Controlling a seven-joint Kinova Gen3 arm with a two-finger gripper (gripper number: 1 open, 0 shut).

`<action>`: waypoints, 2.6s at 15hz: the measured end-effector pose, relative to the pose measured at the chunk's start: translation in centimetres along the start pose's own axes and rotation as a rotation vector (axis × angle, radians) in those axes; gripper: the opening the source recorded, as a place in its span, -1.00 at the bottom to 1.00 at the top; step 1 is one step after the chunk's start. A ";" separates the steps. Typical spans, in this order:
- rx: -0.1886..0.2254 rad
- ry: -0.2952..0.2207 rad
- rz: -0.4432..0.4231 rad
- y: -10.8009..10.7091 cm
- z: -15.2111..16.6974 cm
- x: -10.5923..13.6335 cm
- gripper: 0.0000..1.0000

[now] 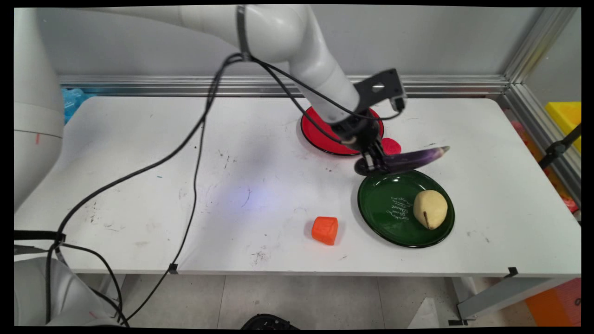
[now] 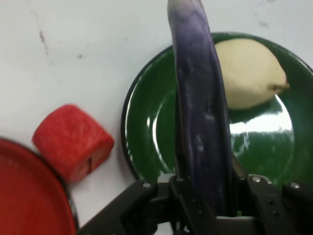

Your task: Place the picked object on the table

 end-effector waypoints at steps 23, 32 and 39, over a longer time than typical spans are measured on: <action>0.002 -0.146 -0.116 -3.7 -7.6 -14.6 -1.00; -0.020 -0.166 -0.101 -4.0 -4.3 -16.5 -1.00; -0.042 -0.167 -0.081 -4.1 -3.0 -17.6 1.00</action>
